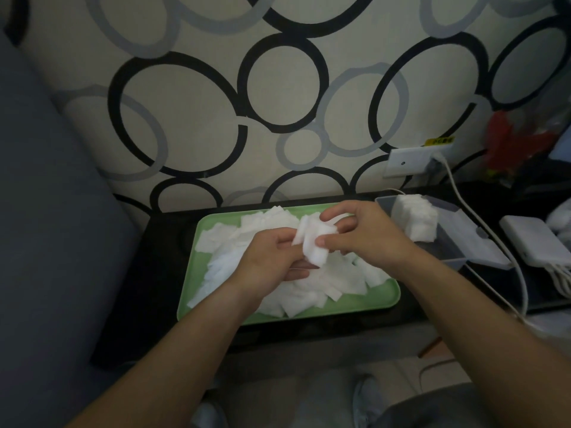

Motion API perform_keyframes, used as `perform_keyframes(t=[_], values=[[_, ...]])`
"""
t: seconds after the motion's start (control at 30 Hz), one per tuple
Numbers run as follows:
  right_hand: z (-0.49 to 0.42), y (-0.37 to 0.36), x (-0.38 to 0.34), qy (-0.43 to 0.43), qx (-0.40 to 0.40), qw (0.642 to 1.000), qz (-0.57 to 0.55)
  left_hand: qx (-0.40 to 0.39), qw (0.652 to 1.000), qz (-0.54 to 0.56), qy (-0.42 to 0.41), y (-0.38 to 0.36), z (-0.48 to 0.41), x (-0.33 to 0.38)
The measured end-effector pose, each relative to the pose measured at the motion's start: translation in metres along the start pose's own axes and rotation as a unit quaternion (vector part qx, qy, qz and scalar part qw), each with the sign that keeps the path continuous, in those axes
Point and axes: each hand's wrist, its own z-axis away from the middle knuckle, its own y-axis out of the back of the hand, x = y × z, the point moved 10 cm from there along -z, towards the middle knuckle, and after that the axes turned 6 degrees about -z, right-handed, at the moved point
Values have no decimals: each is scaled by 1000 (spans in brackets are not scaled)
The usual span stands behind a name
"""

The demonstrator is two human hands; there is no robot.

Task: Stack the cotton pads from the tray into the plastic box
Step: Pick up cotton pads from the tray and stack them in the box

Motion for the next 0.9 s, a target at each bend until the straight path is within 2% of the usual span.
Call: perform_keyframes(t=[0.13, 0.23, 0.33, 0.5, 0.63, 0.73, 0.9], values=[[-3, -14, -3, 8, 5, 1000, 25, 31, 998, 48, 34, 13, 3, -5], [-8, -19, 0, 18, 36, 996, 74, 56, 998, -16, -2, 27, 5, -2], [-14, -16, 2, 36, 56, 987, 148, 127, 991, -28, -15, 56, 5, -2], [-15, -28, 36, -17, -54, 963, 263, 169, 986, -10, 0, 91, 5, -8], [-18, -32, 40, -29, -52, 951, 303, 169, 985, -17, 0, 95, 4, -10], [-21, -34, 40, -30, -54, 952, 300, 164, 986, -20, -1, 93, 3, -10], [-15, -26, 20, 8, -63, 981, 181, 150, 989, -13, 11, 86, -1, -15]])
